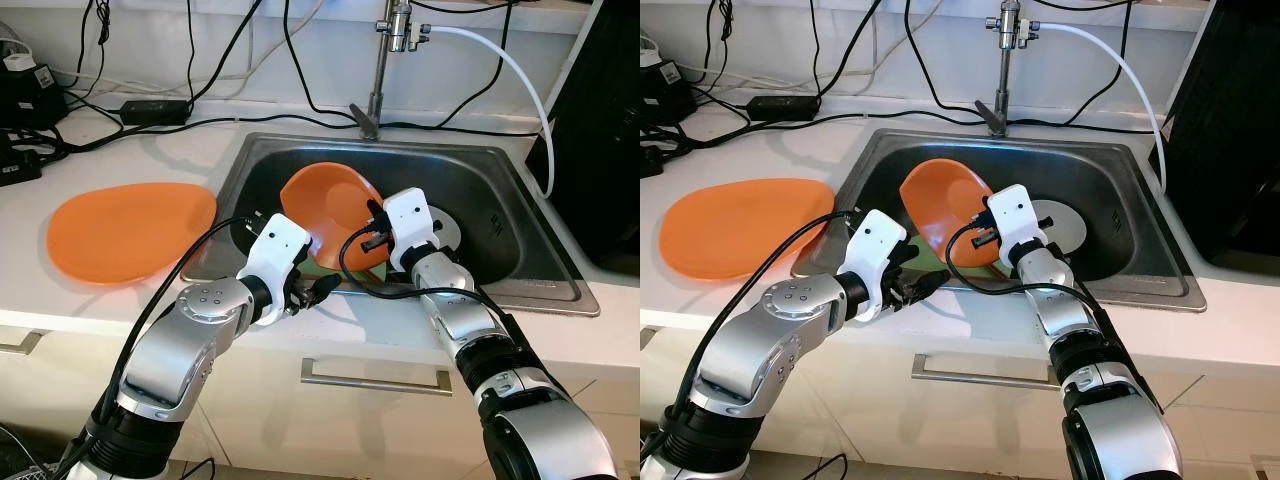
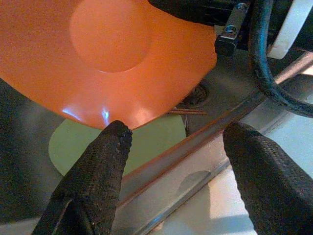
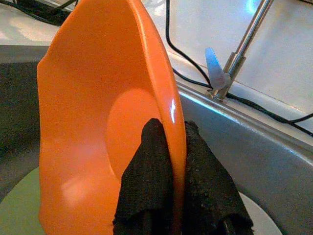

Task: Kitchen organization

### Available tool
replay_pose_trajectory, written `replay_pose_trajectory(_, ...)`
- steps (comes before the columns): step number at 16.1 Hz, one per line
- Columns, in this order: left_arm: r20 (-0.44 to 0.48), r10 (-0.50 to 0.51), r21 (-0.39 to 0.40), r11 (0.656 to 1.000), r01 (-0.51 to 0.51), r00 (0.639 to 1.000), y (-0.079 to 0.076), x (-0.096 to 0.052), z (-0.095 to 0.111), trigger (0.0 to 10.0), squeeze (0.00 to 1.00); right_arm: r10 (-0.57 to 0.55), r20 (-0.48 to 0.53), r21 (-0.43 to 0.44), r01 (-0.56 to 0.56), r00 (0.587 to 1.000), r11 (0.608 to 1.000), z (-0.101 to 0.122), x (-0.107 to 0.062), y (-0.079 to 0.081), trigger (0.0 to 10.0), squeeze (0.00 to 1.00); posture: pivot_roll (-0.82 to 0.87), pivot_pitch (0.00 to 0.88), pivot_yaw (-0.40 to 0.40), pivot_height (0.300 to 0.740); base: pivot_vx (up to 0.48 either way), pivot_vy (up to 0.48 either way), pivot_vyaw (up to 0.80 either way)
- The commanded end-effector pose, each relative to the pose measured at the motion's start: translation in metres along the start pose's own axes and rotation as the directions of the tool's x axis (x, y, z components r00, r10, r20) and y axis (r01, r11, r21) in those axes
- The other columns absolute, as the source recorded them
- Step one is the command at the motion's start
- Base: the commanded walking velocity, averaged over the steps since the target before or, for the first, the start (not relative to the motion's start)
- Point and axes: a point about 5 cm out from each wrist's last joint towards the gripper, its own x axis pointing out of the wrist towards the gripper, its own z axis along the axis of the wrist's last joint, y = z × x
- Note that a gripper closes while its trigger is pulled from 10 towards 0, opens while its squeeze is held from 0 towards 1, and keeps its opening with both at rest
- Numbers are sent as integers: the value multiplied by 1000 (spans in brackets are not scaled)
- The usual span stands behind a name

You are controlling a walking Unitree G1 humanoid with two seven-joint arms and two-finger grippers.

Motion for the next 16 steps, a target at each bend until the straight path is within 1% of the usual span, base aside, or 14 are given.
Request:
replay_pose_trajectory(1,-5,4,8,1000,-4,1000,0,1,0,10000,0,0,49,-6,0,999,1000,10,3,-2,10000,894,117,0,6,740,0,0,0)
replay_pose_trajectory(2,-5,4,8,1000,-4,1000,0,1,0,10000,0,-4,49,-10,4,999,1000,10,3,-2,10000,851,117,0,6,740,0,0,0)
replay_pose_trajectory(3,-6,3,10,1000,-3,1000,0,1,0,10000,0,-5,48,-11,6,999,1000,10,3,-2,10000,631,116,0,8,740,0,0,0)
replay_pose_trajectory(4,-5,2,9,1000,-2,1000,0,1,-1,10000,0,-3,48,-10,3,999,1000,10,3,-2,10000,0,116,0,8,740,0,0,0)
replay_pose_trajectory(10,-2,5,12,1000,-5,1000,2,1,0,10000,0,-11,51,-9,12,999,1000,11,4,-4,10000,0,118,0,6,740,0,0,0)
replay_pose_trajectory(12,13,29,16,999,-29,999,4,2,1,10000,0,-15,59,-4,15,998,1000,13,4,-4,10000,0,118,0,6,740,0,0,0)
replay_pose_trajectory(13,27,52,19,998,-53,998,7,2,3,10000,0,-16,65,-1,16,998,1000,14,5,-5,10000,0,116,0,7,740,0,0,0)
replay_pose_trajectory(14,72,106,14,994,-107,992,13,2,9,10000,0,-13,72,15,12,997,1000,16,5,-4,10000,0,116,0,7,740,0,0,0)
replay_pose_trajectory(15,128,187,-9,982,-187,974,23,2,17,10000,0,-8,83,72,2,996,997,19,6,-4,10000,0,116,0,7,740,0,0,0)
replay_pose_trajectory(16,147,228,-12,973,-229,963,29,1,20,10000,0,-4,91,102,-6,996,995,21,7,-4,10000,0,116,0,7,740,0,0,0)
